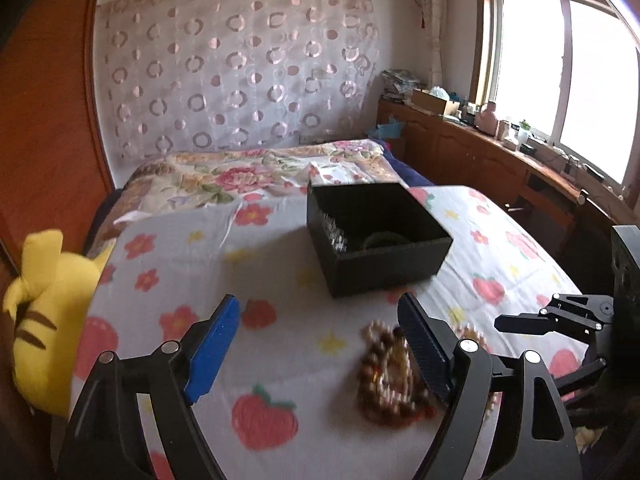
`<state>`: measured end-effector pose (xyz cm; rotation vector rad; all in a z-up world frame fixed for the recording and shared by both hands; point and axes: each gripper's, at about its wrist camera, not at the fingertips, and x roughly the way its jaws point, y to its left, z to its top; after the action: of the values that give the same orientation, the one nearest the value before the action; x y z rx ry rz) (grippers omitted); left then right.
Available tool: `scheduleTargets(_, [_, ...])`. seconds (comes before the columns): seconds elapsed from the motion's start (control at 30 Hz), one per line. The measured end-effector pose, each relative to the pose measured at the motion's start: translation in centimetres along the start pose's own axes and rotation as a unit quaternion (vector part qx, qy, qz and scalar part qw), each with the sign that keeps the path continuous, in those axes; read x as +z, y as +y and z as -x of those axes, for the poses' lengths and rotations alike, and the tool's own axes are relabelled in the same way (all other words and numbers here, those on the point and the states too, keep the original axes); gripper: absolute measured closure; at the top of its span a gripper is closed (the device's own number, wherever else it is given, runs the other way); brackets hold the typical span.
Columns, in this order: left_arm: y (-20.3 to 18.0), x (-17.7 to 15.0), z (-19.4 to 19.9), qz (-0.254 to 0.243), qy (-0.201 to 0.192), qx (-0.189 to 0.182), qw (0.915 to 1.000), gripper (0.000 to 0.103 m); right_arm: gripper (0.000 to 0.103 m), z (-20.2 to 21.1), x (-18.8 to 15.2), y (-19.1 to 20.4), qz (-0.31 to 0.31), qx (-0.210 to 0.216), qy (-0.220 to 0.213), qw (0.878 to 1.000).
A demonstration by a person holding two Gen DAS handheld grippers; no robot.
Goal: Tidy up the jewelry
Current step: 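Lower the silver comb into the black box and open the left tool, then grasp the silver bangle from the pile with the right tool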
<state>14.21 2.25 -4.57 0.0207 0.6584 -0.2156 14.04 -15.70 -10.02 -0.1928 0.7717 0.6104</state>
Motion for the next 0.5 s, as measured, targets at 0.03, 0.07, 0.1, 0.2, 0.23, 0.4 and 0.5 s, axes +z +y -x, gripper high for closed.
scheduleTargets(0.03, [0.2,-0.4,0.1,0.001,0.003,-0.001,1.0000,0.025,0.057,-0.1,-0.3,0.1,-0.001,-0.003,0.005,1.000])
scheduleTargets(0.07, [0.3,-0.9,0.2,0.003,0.006,-0.001,1.0000,0.025,0.061,-0.1,-0.4,0.1,-0.004,-0.002,0.008,1.000])
scheduleTargets(0.1, [0.3,-1.2,0.2,0.005,0.007,-0.001,1.0000,0.025,0.066,-0.2,-0.6,-0.1,-0.009,0.001,0.010,1.000])
scheduleTargets(0.2, [0.5,-2.4,0.5,0.009,0.014,-0.006,0.9998,0.025,0.077,-0.3,-1.1,-0.2,-0.021,0.004,0.016,1.000])
scheduleTargets(0.23, [0.5,-2.7,0.5,0.008,0.015,-0.006,0.9998,0.025,0.078,-0.4,-1.3,-0.4,-0.024,0.006,0.019,1.000])
scheduleTargets(0.4, [0.1,-3.7,0.4,0.006,0.021,-0.002,0.9998,0.025,0.085,-0.9,-1.4,-0.6,-0.036,0.012,0.026,0.999])
scheduleTargets(0.5, [0.0,-4.1,0.4,0.008,0.024,-0.004,0.9997,0.025,0.092,-0.9,-1.3,-0.5,-0.038,0.014,0.025,0.999])
